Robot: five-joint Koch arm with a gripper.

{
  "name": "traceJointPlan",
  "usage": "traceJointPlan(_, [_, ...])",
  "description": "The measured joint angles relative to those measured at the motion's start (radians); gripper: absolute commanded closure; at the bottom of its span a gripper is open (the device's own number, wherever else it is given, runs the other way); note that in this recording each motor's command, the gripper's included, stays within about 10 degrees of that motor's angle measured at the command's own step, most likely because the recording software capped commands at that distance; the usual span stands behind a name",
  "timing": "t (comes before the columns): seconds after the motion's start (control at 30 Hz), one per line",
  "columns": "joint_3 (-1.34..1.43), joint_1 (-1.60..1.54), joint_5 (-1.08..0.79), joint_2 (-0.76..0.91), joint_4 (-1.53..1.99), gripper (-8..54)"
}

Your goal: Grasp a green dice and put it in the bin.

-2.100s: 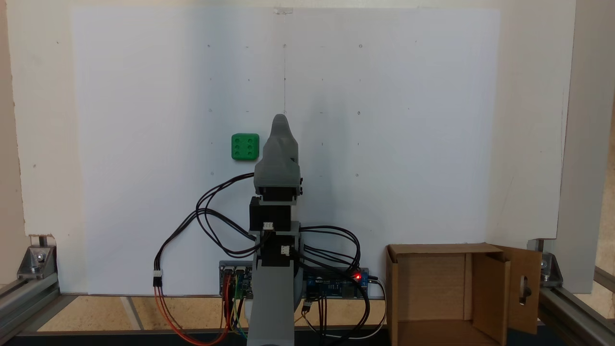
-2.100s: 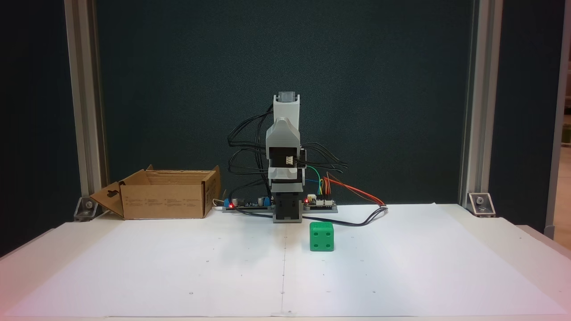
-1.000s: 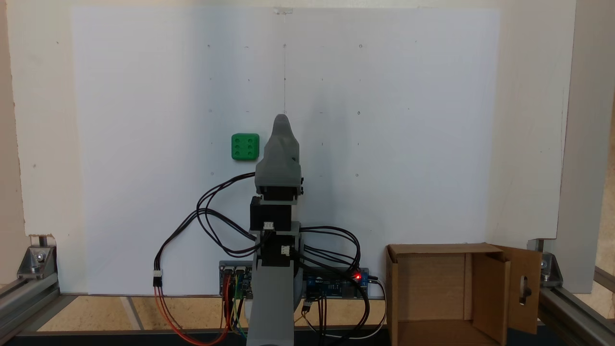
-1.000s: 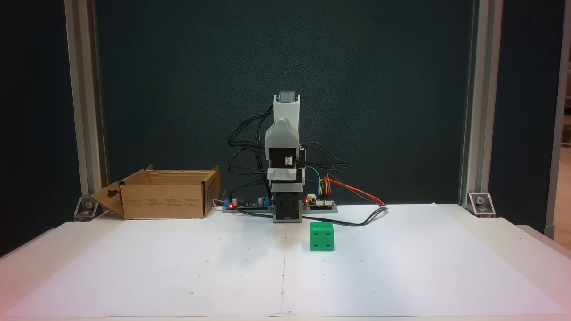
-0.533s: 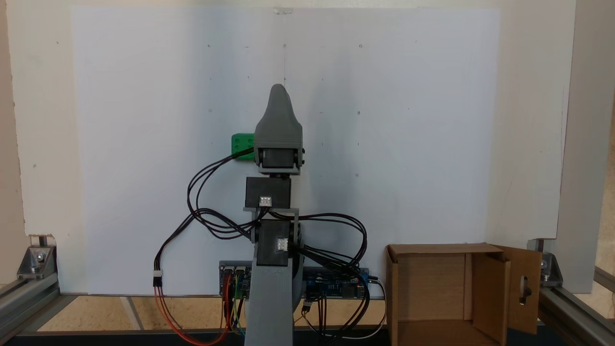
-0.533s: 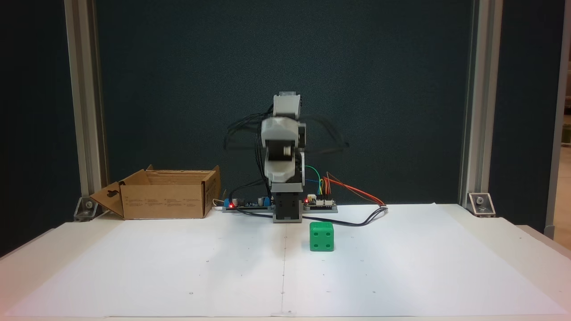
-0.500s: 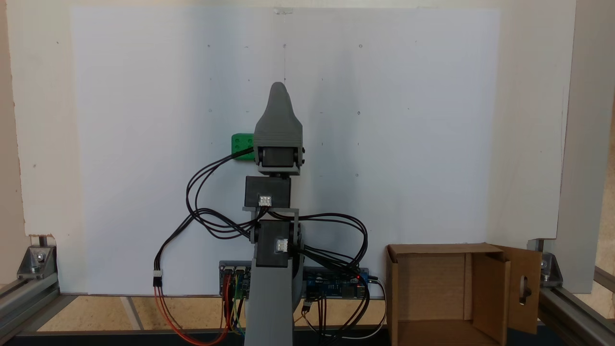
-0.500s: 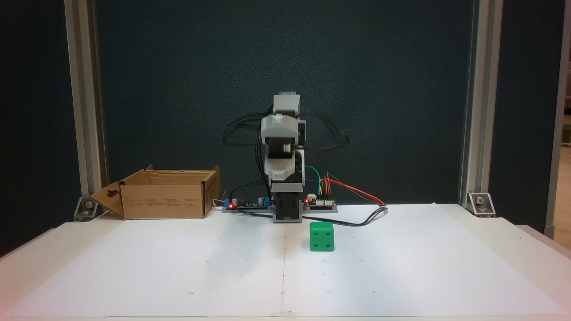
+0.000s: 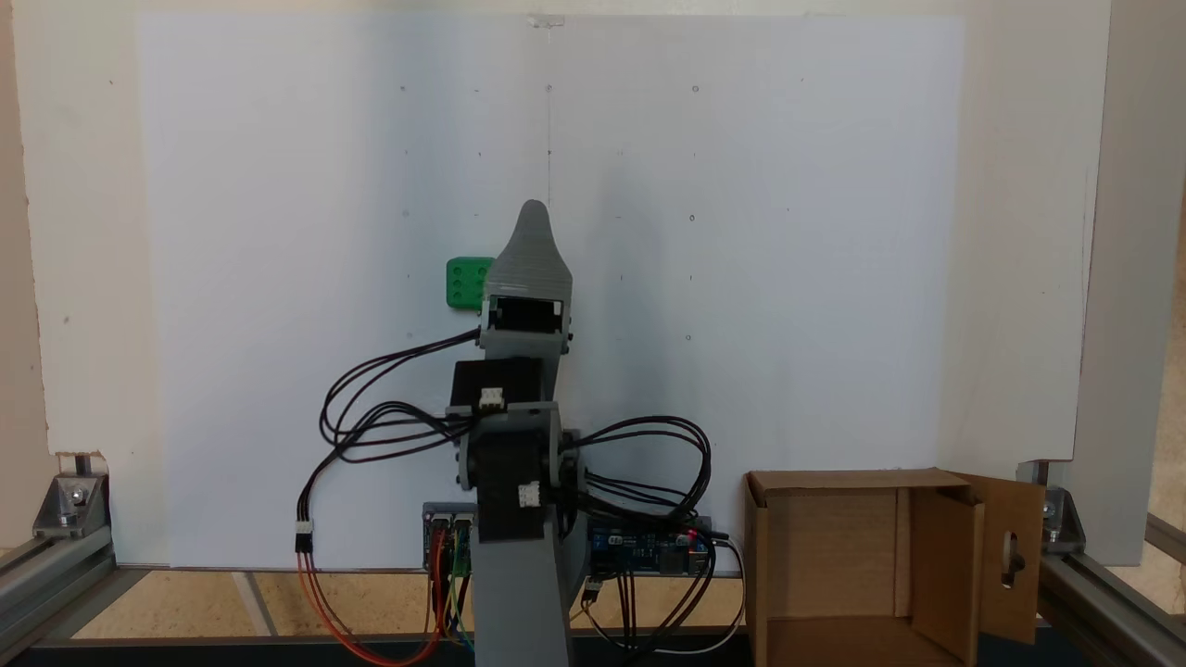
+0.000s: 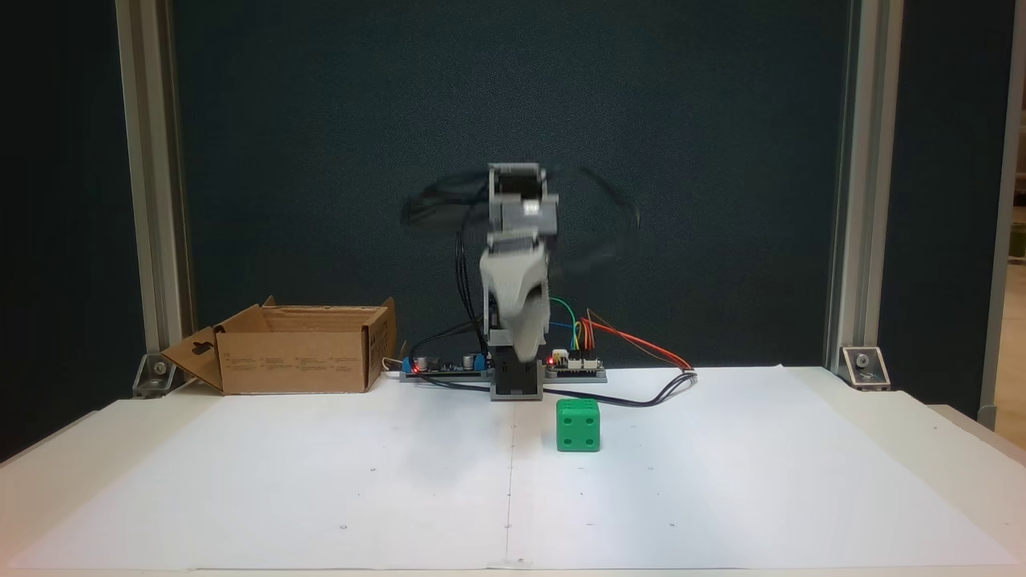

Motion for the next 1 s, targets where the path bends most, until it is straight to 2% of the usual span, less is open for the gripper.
traceJointPlan(0.23, [-0.227, -0.032, 0.067, -0.075, 0.433, 0.6])
traceJointPlan(0.47, [-0.316, -0.12, 0.13, -0.195, 0.773, 0.7])
traceJointPlan(0.8, [-0.316, -0.201, 0.152, -0.362, 0.675, 0.8])
traceJointPlan(1.0, [-0.316, -0.219, 0.189, -0.388, 0.581, 1.1])
